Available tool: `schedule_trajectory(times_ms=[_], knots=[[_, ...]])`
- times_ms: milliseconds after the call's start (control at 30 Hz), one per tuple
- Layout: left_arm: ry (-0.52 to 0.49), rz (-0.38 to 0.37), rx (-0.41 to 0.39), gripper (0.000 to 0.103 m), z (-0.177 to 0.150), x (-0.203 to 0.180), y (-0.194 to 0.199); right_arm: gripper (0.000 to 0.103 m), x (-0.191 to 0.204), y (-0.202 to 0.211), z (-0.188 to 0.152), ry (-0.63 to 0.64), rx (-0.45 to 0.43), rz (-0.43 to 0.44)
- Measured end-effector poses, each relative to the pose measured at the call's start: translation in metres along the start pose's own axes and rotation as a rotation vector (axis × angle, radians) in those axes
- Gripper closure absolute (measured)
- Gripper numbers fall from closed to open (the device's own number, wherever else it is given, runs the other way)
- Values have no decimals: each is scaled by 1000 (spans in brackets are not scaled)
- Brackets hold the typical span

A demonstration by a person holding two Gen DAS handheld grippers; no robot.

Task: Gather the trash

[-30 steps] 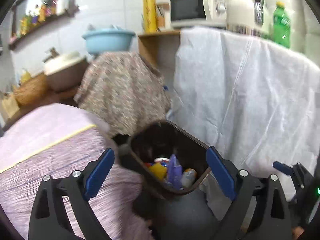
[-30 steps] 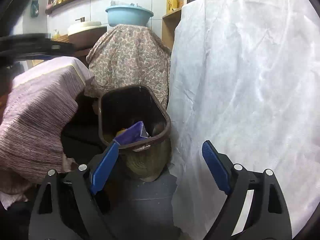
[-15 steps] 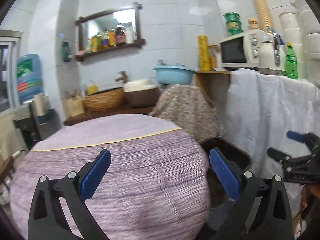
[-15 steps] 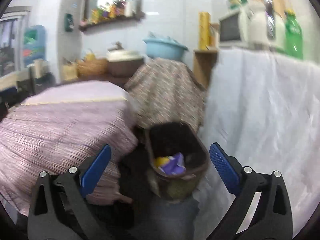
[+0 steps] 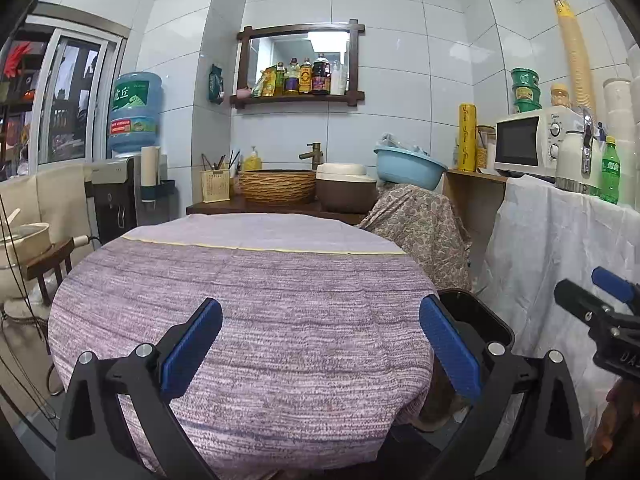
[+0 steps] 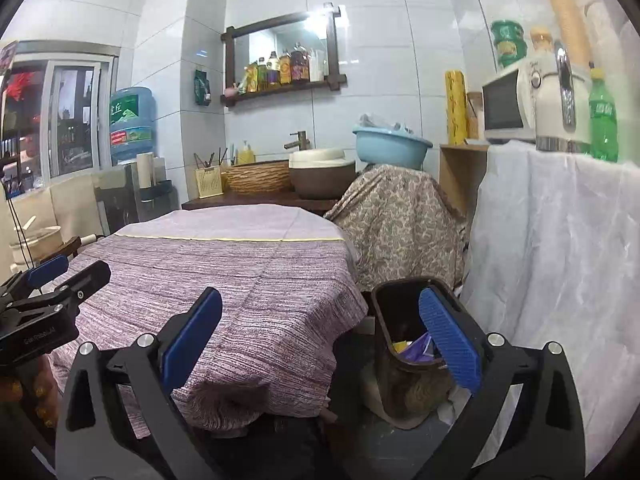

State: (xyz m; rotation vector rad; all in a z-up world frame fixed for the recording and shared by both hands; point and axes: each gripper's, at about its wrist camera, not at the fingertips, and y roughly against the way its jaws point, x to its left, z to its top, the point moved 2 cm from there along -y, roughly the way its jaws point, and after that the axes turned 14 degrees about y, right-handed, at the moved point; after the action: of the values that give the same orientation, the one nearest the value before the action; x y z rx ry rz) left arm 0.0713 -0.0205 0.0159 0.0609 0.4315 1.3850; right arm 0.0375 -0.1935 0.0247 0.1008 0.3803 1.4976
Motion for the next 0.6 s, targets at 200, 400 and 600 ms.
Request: schedule_trajectory(times_ms=[200,400,600], knots=[[0,4,-13,5,0,1,1,6,4,9,7,7,-33,25],[9,6,-24,5,2,2,2,6,3,9,6,0,-37,28],[8,5,-27,5,3,2,2,6,-3,9,5,-3,-41,14]])
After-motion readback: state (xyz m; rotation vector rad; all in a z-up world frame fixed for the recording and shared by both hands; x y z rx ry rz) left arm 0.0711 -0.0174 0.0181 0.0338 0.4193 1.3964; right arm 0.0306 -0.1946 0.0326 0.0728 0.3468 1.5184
